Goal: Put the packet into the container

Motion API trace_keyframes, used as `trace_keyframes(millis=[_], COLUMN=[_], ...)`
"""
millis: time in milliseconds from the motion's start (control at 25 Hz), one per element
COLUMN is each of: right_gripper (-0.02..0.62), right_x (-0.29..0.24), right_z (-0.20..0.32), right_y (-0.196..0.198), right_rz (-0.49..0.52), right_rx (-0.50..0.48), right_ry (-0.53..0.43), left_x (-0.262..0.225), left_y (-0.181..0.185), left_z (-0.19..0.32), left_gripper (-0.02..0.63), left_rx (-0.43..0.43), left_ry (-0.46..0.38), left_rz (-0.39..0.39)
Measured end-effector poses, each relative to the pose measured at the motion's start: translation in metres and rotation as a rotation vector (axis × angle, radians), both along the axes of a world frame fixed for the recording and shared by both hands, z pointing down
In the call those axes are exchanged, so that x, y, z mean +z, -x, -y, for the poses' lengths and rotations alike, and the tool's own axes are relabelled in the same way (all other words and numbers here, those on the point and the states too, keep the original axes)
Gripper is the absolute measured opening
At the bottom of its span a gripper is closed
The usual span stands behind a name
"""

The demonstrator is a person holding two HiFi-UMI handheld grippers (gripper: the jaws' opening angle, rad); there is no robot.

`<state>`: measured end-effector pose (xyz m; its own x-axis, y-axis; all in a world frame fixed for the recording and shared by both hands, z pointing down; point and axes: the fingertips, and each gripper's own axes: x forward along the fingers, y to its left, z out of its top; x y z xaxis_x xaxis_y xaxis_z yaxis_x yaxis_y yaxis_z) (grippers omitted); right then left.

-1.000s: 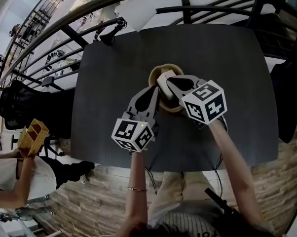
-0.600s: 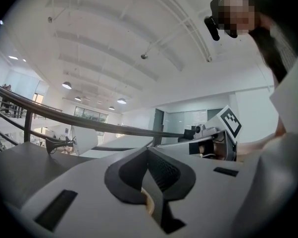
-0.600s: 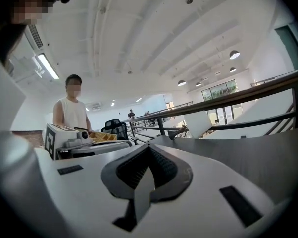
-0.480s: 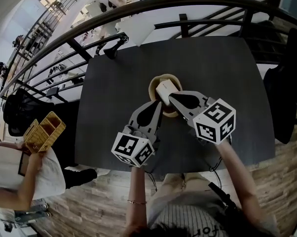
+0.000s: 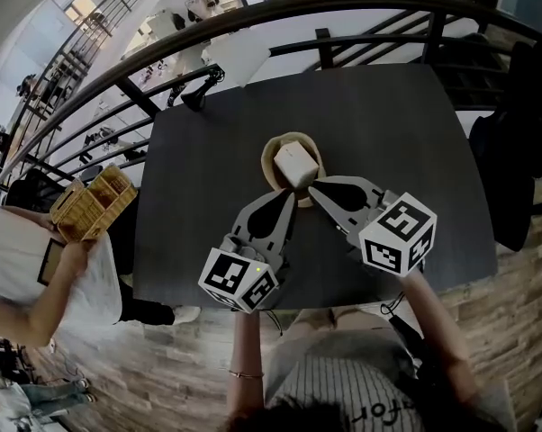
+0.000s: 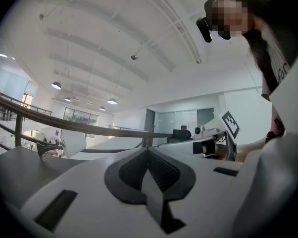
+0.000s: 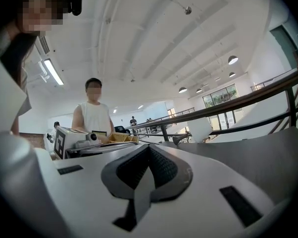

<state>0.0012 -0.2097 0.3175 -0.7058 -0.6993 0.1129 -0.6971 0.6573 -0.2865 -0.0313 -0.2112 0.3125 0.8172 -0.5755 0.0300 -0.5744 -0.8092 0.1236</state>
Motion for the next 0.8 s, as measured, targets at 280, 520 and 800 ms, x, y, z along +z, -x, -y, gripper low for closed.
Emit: trace_keyframes(millis=[280, 520, 800], right_gripper=[0.011, 0.011, 0.011], right_x=[-0.004, -0.007, -0.002], right_z=[-0.011, -0.019, -0.022], right_y=[-0.004, -0.003, -0.006], right_rz=[0.003, 0.007, 0.008], right_rx=[-0.006, -0.027, -0.017], right_ry=[-0.018, -0.04, -0.029], left_x=[-0.008, -0.011, -0.008], left_y=[-0.005, -0.011, -0.012], left_z=[-0.009, -0.016, -0.018], left_gripper=[0.008, 0.008, 0.008], left_rx=[0.003, 0.015, 0.009], left_ry=[-0.017, -0.02, -0.023], left_rz=[0.0, -0.003, -0.004])
